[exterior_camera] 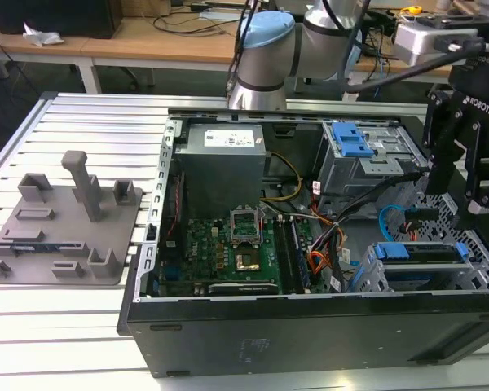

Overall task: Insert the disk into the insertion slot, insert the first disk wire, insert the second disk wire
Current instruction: 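Insert the first disk wire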

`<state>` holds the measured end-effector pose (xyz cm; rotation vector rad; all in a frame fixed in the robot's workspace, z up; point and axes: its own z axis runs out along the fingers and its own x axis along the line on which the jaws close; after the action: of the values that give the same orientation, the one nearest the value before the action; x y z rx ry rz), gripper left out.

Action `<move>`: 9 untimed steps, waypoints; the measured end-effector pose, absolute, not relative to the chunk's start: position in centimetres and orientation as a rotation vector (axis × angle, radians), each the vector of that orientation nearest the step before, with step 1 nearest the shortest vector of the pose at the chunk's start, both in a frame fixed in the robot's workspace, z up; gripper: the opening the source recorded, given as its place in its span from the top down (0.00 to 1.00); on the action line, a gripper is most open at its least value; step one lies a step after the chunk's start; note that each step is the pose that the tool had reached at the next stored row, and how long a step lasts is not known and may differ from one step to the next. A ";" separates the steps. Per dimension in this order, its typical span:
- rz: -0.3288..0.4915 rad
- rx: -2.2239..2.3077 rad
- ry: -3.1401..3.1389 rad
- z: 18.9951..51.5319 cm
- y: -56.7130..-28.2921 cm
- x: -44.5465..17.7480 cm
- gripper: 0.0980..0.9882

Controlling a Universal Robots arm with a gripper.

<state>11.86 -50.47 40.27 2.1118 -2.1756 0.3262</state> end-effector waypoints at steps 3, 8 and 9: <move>0.391 2.078 -2.135 40.3 -49.8 11.9 0.41; 0.463 2.028 -2.096 40.1 -48.3 11.9 0.41; 0.461 2.006 -2.114 40.0 -48.3 11.9 0.41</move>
<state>11.86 -48.34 39.97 2.0056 -2.1138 0.4605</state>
